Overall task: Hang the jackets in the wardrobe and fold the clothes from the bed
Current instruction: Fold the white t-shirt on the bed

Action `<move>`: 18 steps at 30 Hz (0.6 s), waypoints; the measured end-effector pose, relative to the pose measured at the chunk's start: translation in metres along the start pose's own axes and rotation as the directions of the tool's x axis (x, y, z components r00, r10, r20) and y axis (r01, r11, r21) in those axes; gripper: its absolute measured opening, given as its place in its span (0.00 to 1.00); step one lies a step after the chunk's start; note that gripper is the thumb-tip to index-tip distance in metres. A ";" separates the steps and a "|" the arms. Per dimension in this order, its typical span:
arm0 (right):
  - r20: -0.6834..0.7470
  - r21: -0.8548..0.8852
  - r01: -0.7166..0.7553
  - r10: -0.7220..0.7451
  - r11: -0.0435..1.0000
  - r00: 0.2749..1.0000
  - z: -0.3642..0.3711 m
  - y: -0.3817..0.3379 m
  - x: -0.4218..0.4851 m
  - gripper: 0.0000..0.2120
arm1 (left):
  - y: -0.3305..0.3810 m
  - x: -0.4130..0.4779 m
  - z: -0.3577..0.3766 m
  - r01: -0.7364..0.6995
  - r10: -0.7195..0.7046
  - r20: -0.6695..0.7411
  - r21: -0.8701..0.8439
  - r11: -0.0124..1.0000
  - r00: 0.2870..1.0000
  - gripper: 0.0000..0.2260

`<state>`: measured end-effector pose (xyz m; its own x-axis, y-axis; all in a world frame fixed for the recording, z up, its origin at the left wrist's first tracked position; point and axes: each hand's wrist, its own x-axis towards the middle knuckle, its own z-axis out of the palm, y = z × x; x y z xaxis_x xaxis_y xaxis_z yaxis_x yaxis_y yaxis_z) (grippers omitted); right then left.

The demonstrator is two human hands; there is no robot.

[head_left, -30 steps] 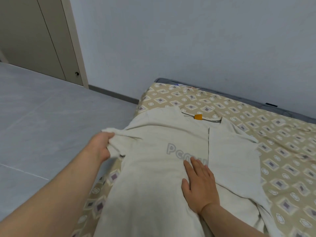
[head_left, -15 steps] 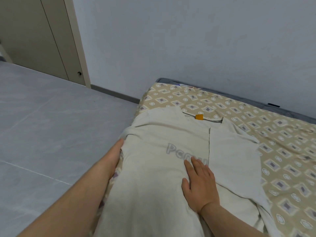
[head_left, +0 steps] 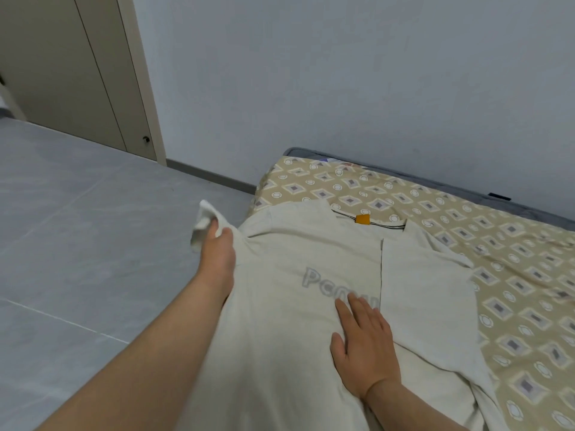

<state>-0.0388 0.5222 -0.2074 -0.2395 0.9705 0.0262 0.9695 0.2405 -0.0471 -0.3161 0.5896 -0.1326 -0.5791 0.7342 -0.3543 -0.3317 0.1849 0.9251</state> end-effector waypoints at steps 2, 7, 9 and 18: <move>0.001 0.008 -0.002 0.002 1.000 1.000 0.000 -0.001 -0.001 0.29 | 0.007 -0.009 0.016 -0.248 0.239 0.091 0.104 0.963 0.967 0.23; -0.006 0.010 -0.002 0.002 1.000 1.000 -0.002 -0.001 0.001 0.28 | -0.021 -0.017 0.032 -0.814 0.237 0.779 0.549 0.189 0.580 0.35; -0.009 0.017 0.001 -0.001 1.000 1.000 -0.002 -0.002 0.001 0.28 | -0.039 -0.025 0.027 -0.818 0.060 0.816 0.574 0.042 0.576 0.36; -0.006 0.035 0.004 -0.004 0.999 1.000 -0.003 -0.002 0.000 0.28 | -0.032 -0.032 0.015 -0.773 0.202 0.749 0.586 0.243 0.631 0.23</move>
<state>-0.0410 0.5215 -0.2045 -0.2431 0.9694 0.0328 0.9661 0.2451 -0.0815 -0.2759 0.5695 -0.1487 0.1251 0.9900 0.0651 0.8035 -0.1396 0.5787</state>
